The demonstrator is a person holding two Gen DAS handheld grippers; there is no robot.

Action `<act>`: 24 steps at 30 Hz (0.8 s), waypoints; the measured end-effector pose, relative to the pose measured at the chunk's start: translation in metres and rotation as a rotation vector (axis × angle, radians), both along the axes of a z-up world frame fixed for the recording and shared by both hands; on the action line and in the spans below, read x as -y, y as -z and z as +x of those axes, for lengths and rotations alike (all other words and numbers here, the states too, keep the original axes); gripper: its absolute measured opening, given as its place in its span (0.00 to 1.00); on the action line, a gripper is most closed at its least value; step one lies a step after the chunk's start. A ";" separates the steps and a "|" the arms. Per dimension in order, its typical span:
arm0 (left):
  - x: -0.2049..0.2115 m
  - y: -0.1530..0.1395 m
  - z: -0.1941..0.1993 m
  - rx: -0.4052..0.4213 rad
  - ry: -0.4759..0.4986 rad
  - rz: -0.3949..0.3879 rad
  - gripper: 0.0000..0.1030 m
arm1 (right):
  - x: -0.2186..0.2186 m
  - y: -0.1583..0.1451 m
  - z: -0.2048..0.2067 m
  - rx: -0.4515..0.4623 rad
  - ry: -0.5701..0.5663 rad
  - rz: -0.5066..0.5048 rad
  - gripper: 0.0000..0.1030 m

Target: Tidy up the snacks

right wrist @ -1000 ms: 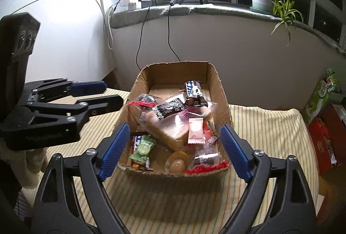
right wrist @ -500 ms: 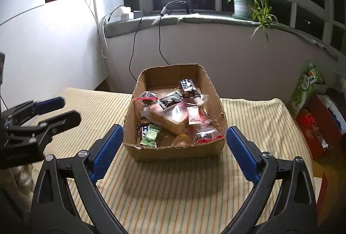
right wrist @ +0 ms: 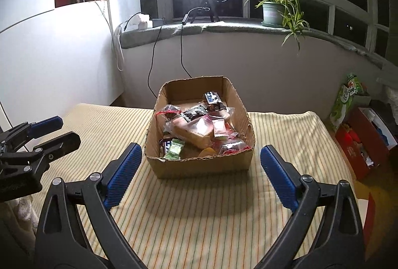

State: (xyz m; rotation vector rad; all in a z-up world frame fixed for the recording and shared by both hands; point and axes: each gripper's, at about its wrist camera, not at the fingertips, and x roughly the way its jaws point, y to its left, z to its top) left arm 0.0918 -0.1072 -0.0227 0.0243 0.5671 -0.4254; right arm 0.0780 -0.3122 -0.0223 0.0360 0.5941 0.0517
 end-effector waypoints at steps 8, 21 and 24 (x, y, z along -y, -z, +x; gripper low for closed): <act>0.001 -0.002 -0.007 0.009 0.000 -0.003 0.71 | 0.002 -0.001 -0.003 0.005 -0.005 0.003 0.95; 0.000 -0.006 -0.013 0.017 -0.006 -0.001 0.71 | 0.000 -0.002 -0.007 0.008 -0.005 0.004 0.95; 0.000 -0.007 -0.015 0.021 -0.008 0.000 0.71 | -0.002 -0.003 -0.008 0.011 -0.007 0.002 0.95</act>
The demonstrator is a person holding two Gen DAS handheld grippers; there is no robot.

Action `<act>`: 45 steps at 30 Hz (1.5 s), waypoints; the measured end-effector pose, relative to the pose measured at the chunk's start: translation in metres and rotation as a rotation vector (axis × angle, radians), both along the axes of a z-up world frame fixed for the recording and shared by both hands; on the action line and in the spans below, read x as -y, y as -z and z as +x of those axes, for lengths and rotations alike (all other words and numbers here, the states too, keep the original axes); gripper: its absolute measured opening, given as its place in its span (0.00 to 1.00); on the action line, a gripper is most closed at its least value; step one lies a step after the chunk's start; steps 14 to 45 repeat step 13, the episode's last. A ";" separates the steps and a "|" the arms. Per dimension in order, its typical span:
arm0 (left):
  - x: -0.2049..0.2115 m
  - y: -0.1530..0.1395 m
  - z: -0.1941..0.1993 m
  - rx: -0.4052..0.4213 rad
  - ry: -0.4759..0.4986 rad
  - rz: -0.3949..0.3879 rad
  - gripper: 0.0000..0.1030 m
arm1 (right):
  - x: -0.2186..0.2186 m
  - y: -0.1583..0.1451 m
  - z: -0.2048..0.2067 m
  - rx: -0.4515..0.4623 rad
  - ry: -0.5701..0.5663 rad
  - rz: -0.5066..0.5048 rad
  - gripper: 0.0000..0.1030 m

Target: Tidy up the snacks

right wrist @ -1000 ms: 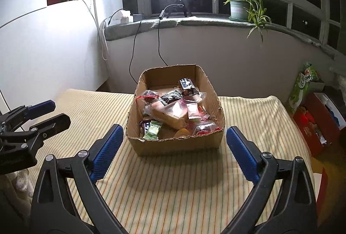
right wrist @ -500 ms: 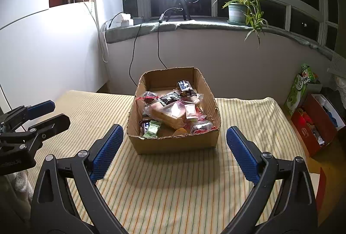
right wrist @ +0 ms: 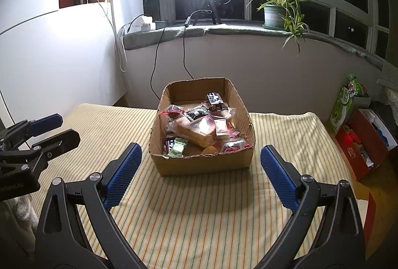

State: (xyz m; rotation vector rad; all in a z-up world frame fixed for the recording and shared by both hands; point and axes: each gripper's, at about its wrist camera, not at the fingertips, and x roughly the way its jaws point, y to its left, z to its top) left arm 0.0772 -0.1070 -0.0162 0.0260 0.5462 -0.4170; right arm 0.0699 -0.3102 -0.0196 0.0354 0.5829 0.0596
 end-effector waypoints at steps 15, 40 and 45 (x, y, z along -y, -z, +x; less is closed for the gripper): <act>-0.006 0.002 -0.005 0.008 -0.002 0.002 0.71 | -0.002 -0.001 -0.002 0.000 -0.007 0.000 0.95; -0.006 0.002 -0.005 0.008 -0.002 0.002 0.71 | -0.002 -0.001 -0.002 0.000 -0.007 0.000 0.95; -0.006 0.002 -0.005 0.008 -0.002 0.002 0.71 | -0.002 -0.001 -0.002 0.000 -0.007 0.000 0.95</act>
